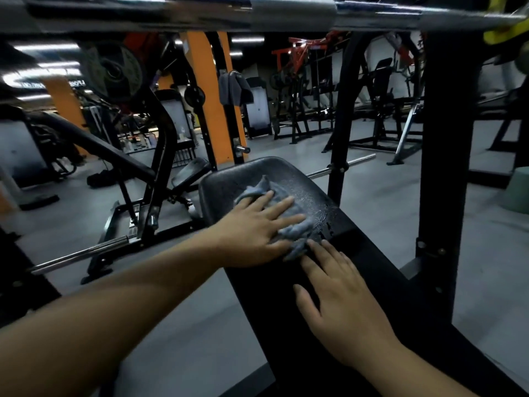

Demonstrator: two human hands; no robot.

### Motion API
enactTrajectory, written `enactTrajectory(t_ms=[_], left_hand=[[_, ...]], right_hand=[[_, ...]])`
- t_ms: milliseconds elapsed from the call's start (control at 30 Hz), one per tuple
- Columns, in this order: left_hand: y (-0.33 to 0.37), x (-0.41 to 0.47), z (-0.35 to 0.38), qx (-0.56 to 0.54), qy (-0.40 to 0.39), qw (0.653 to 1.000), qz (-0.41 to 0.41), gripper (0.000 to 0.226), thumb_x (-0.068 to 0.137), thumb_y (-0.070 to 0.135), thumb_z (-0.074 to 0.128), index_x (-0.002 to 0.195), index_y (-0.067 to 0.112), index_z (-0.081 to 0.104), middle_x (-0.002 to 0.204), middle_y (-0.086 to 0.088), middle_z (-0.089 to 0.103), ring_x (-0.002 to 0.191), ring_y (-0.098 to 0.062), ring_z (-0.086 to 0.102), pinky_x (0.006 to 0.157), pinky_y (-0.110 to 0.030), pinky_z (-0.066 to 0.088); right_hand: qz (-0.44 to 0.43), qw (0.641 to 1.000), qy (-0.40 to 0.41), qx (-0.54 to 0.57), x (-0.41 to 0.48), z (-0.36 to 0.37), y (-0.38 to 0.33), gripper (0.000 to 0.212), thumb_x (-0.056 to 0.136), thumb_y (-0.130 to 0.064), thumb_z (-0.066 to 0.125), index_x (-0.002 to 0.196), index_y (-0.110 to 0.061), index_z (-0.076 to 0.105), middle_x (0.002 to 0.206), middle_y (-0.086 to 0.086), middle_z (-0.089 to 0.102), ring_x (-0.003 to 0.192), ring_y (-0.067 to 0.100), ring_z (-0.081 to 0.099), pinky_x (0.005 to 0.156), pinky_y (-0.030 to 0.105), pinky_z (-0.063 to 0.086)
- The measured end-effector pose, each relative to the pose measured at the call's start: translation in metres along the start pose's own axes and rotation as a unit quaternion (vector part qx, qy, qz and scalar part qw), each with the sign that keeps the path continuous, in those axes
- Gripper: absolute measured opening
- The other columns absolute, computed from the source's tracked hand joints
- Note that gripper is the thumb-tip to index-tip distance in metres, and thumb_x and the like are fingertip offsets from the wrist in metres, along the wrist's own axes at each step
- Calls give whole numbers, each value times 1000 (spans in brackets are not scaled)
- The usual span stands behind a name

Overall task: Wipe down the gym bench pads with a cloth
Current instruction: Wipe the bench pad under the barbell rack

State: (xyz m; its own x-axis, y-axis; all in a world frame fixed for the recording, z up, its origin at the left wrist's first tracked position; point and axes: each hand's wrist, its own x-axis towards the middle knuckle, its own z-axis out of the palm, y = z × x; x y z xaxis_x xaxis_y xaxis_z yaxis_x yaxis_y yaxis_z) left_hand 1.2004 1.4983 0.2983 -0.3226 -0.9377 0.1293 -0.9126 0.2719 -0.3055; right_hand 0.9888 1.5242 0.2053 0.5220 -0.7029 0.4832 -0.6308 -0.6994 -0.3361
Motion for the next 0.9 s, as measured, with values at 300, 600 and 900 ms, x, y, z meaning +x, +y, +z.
enactTrajectory(t_ms=[300, 600, 900], left_hand=[[-8, -1, -4, 4, 9, 987, -159, 64, 93, 68, 15, 154, 52, 2, 167, 5, -9, 153, -30, -12, 120, -54, -10], [-6, 52, -16, -29, -9, 971, -235, 62, 98, 63, 21, 155, 49, 5, 167, -2, -8, 151, -40, -13, 118, -62, -12], [6, -3, -8, -14, -66, 998, 8, 66, 98, 64, 29, 155, 50, 1, 165, 14, -13, 152, -20, -15, 124, -47, -6]], right_hand=[[-12, 998, 55, 14, -4, 8, 3, 63, 92, -56, 31, 146, -28, 46, 156, -4, 36, 148, 10, 15, 120, 31, 10], [-20, 995, 98, 3, -4, 12, 3, 57, 90, -49, 42, 138, -22, 57, 148, 1, 48, 142, 14, 28, 116, 39, 27], [-14, 993, 107, 45, -4, 5, 2, 45, 91, -43, 41, 120, -16, 62, 126, -1, 53, 122, 17, 48, 105, 39, 45]])
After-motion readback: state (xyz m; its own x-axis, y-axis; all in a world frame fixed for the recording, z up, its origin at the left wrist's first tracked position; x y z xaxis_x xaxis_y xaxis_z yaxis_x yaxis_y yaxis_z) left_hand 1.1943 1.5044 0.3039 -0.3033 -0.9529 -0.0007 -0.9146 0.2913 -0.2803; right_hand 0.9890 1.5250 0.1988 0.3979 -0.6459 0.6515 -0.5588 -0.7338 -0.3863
